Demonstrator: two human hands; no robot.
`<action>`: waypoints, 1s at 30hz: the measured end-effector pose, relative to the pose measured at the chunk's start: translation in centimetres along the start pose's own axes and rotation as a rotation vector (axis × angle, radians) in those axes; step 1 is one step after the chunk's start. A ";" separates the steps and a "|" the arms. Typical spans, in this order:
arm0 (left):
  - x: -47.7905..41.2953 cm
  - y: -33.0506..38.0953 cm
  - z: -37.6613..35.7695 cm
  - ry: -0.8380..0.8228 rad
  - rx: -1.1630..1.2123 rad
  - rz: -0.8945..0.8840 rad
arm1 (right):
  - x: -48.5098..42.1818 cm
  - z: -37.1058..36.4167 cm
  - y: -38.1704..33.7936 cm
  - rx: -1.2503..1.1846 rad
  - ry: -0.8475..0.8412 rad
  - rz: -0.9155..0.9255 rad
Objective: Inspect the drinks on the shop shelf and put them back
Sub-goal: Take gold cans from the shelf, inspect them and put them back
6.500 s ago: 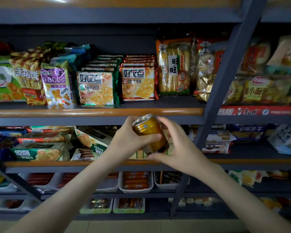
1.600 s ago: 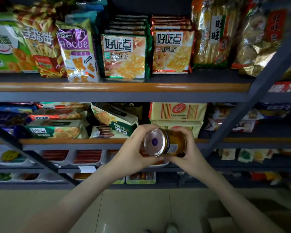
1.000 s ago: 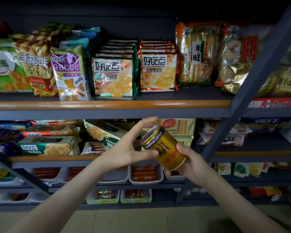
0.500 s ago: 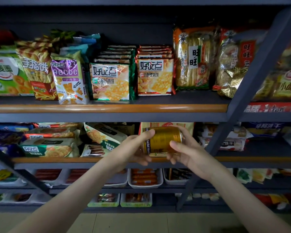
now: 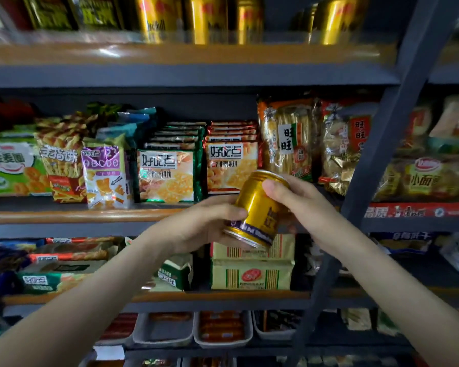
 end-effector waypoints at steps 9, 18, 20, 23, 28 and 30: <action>-2.9 5.6 -2.0 0.284 -0.210 -0.045 | -1.8 2.7 -6.4 0.459 0.110 0.015; -3.7 10.0 -1.7 0.335 -0.033 -0.207 | -1.5 6.3 -10.6 0.796 -0.112 0.383; -3.6 11.9 -1.9 0.351 -0.126 -0.224 | -1.5 6.7 -11.6 0.958 -0.084 0.450; -3.6 14.0 -2.8 0.382 -0.272 -0.208 | -1.5 7.2 -13.3 1.076 -0.058 0.521; -3.0 14.7 -3.7 0.443 -0.400 -0.226 | -1.3 6.6 -14.5 1.140 -0.170 0.516; -2.0 15.7 -3.6 0.497 -0.531 -0.326 | -1.1 6.4 -15.2 1.052 -0.167 0.552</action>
Point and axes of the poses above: each hand's wrist, its own x-axis away from the middle knuckle, its own z-axis out of the back of the hand, y = z × x, the point moved 3 cm from there along -x, towards the middle knuckle, and after that the axes turned 5 degrees about x, right-handed, at the moved point
